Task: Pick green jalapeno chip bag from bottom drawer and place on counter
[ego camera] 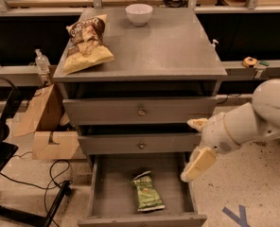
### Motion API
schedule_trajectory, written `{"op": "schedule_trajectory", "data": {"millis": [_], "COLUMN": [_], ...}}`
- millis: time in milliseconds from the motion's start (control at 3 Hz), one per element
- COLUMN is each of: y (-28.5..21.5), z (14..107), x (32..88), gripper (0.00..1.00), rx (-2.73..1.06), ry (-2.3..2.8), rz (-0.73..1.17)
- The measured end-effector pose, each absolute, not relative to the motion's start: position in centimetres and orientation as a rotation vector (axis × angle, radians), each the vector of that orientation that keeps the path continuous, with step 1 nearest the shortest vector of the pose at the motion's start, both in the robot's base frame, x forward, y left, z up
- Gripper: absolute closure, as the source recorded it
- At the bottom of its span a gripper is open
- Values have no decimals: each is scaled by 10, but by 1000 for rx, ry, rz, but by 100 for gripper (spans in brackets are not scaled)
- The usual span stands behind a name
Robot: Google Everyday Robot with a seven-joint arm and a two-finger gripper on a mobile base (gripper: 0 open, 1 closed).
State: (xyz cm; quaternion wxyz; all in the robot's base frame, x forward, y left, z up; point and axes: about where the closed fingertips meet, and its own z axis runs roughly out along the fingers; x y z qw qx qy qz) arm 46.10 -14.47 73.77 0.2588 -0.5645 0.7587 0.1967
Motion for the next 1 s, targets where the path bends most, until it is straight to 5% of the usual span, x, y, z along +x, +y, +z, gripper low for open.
{"op": "schedule_trajectory", "data": {"millis": [1000], "y": [-132], "z": [621], "x": [584], "gripper": [0], "rx": [-1075], "ry": [1999], "rz": [553]}}
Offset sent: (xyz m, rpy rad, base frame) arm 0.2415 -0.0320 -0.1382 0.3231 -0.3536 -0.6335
